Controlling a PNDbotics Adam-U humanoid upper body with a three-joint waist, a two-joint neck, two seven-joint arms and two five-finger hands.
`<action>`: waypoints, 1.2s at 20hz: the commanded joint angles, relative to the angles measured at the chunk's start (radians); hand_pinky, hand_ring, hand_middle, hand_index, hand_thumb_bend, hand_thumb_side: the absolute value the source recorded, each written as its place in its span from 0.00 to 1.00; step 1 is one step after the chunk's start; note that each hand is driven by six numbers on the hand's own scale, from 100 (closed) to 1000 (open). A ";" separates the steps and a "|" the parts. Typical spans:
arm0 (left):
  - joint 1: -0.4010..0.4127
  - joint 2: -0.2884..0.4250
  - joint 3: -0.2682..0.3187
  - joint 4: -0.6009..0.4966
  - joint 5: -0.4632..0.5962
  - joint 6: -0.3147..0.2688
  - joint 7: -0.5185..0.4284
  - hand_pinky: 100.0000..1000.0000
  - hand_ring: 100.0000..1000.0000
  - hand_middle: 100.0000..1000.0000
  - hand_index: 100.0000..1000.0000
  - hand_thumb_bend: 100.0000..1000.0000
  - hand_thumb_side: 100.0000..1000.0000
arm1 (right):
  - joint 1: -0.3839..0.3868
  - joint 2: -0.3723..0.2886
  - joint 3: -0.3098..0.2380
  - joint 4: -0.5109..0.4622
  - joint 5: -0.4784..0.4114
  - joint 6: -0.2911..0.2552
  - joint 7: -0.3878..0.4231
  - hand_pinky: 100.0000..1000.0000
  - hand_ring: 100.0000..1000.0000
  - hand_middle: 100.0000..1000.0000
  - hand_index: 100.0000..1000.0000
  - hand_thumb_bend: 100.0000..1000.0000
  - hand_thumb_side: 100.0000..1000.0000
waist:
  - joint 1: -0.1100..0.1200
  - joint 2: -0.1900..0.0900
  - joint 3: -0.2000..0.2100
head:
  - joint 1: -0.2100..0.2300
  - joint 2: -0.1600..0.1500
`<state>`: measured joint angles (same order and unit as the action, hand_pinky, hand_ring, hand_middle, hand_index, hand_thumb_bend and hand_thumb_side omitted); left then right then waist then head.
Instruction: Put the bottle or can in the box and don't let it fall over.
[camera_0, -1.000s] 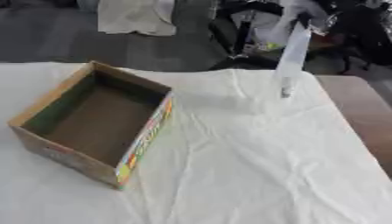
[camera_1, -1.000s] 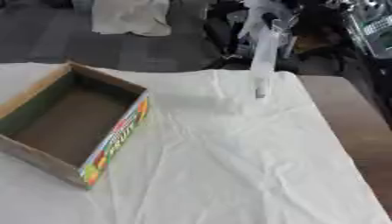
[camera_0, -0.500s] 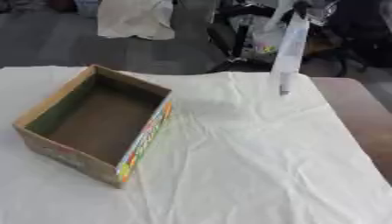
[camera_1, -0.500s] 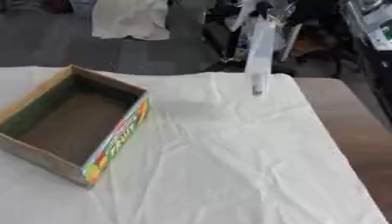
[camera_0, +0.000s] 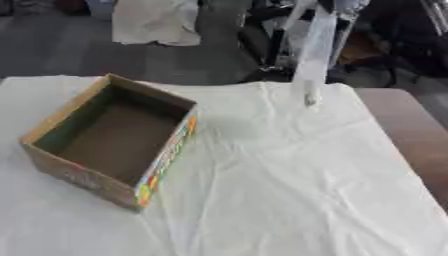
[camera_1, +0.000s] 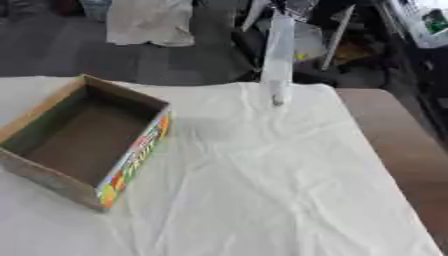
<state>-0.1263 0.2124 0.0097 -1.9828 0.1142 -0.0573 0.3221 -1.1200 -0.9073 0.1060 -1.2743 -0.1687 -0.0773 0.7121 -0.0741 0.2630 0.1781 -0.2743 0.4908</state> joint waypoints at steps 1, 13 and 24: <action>-0.007 0.019 0.001 -0.017 0.003 -0.001 -0.003 0.78 0.41 0.60 0.69 0.06 0.77 | -0.040 0.000 0.000 -0.021 -0.024 0.028 0.001 0.78 0.22 0.40 0.51 0.00 0.00 | 0.001 -0.029 0.000 | 0.004 0.009; -0.006 0.021 -0.001 -0.017 0.007 0.002 -0.006 0.78 0.40 0.60 0.69 0.06 0.77 | -0.134 0.100 0.026 -0.022 -0.054 0.073 0.022 0.79 0.22 0.40 0.51 0.00 0.01 | -0.013 -0.043 0.013 | 0.014 0.020; -0.008 0.021 -0.005 -0.017 0.011 0.006 -0.011 0.78 0.40 0.60 0.69 0.06 0.77 | -0.202 0.203 0.042 -0.026 -0.080 0.104 0.037 0.79 0.22 0.40 0.51 0.00 0.03 | -0.023 -0.048 0.033 | 0.011 0.023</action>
<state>-0.1263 0.2131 0.0080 -1.9828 0.1231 -0.0511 0.3155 -1.2962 -0.6971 0.1542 -1.2828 -0.2406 0.0208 0.7500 -0.1020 0.2437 0.2114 -0.2591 0.5084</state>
